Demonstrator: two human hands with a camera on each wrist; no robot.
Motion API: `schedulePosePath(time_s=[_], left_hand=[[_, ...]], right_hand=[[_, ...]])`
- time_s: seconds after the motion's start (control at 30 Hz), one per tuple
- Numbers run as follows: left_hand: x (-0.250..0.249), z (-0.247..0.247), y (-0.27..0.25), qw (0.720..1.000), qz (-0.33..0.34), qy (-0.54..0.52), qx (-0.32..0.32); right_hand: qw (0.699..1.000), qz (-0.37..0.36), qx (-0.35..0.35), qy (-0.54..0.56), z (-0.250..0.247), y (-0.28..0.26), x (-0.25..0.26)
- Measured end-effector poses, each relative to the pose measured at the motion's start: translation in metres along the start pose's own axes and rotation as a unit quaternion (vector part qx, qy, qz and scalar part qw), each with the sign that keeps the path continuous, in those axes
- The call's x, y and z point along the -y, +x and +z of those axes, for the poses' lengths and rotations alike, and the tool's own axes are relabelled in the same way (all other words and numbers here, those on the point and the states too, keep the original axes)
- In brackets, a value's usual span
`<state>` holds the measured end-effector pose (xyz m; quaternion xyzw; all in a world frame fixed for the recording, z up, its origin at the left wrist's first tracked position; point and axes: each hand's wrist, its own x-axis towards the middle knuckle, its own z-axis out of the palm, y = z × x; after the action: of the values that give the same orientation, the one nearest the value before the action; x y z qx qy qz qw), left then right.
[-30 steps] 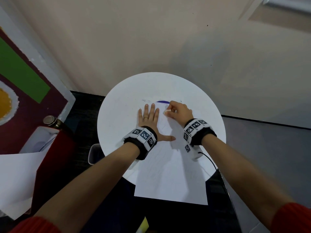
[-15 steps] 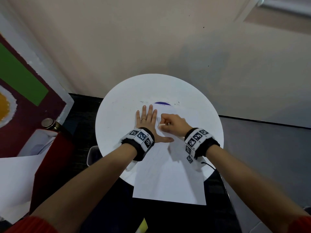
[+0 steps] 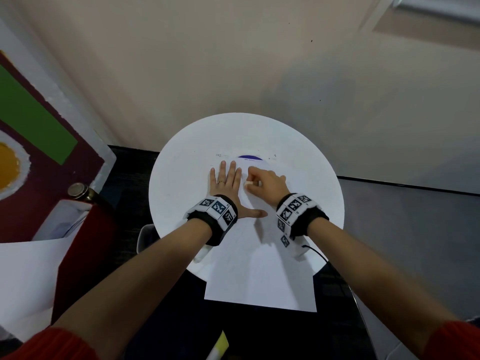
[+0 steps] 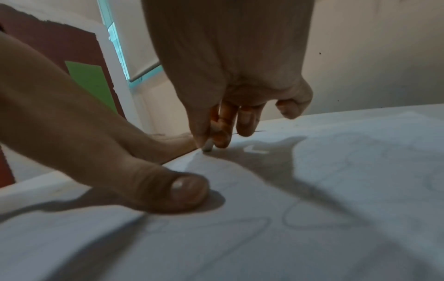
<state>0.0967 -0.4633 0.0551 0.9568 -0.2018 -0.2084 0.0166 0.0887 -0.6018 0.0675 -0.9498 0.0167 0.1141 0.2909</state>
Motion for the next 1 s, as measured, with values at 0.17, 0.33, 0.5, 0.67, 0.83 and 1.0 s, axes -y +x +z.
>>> schedulePosePath(time_s=[0.17,0.33,0.5,0.67,0.83,1.0], left_hand=[[-0.003,0.0,-0.001,1.0,-0.005,0.006,-0.002],[-0.002,0.0,0.0,1.0,-0.007,0.0,-0.006],[-0.003,0.001,-0.002,1.0,-0.004,0.015,-0.009],[-0.002,0.003,-0.001,1.0,-0.005,0.005,-0.017],[-0.004,0.002,-0.002,1.0,-0.007,0.008,-0.005],[-0.001,0.004,0.002,1.0,-0.006,0.0,-0.007]], right_hand=[[1.0,0.01,0.006,-0.008,-0.016,-0.002,-0.007],[0.999,-0.007,0.041,0.013,-0.004,-0.013,-0.012],[1.0,0.001,0.0,0.0,-0.013,-0.009,-0.015],[1.0,-0.018,0.016,0.019,-0.001,-0.022,-0.023],[0.999,0.006,-0.019,0.026,-0.012,0.0,-0.013],[0.998,-0.022,0.033,0.038,-0.006,-0.005,-0.019]])
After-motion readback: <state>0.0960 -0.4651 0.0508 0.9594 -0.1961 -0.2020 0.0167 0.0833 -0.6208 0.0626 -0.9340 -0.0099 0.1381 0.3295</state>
